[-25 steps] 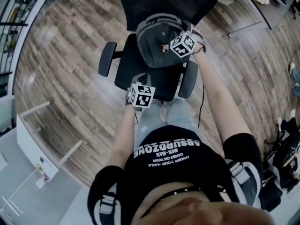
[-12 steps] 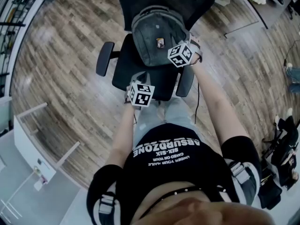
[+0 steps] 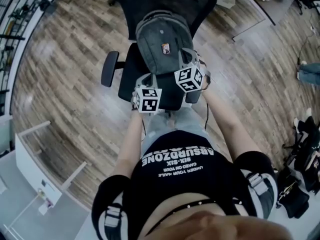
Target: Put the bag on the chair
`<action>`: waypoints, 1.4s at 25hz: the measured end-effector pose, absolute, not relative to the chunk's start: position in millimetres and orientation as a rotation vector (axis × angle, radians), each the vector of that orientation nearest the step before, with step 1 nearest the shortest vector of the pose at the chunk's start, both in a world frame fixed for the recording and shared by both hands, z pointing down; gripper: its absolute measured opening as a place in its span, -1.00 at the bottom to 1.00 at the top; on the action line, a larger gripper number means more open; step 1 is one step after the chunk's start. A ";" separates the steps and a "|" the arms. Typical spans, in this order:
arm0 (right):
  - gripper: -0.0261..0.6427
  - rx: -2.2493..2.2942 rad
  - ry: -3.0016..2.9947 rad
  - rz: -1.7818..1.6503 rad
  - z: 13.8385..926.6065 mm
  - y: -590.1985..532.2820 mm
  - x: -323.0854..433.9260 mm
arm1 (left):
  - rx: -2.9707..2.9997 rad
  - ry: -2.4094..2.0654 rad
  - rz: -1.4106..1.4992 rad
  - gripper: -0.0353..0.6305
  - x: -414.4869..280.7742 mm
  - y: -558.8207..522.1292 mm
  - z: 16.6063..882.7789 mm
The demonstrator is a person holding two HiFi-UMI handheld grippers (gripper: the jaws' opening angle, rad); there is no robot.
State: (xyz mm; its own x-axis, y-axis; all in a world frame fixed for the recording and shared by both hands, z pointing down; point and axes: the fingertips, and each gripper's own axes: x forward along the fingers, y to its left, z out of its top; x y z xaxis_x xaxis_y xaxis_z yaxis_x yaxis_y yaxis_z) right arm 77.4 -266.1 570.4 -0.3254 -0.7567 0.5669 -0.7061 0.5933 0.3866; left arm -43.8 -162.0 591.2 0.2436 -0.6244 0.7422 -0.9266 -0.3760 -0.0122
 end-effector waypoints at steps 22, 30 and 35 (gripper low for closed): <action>-0.88 1.282 -2.359 0.369 468.3 -104.2 48.5 | 2.369 -1.306 0.484 -0.84 -4.6 -90.8 478.6; -0.88 1.274 -2.438 0.597 456.6 -86.9 44.9 | 2.382 -1.306 0.368 -0.84 -4.2 -85.5 461.7; -0.88 1.274 -2.413 0.548 460.6 -71.9 48.0 | 2.364 -1.230 0.430 -0.84 -0.7 -70.4 470.3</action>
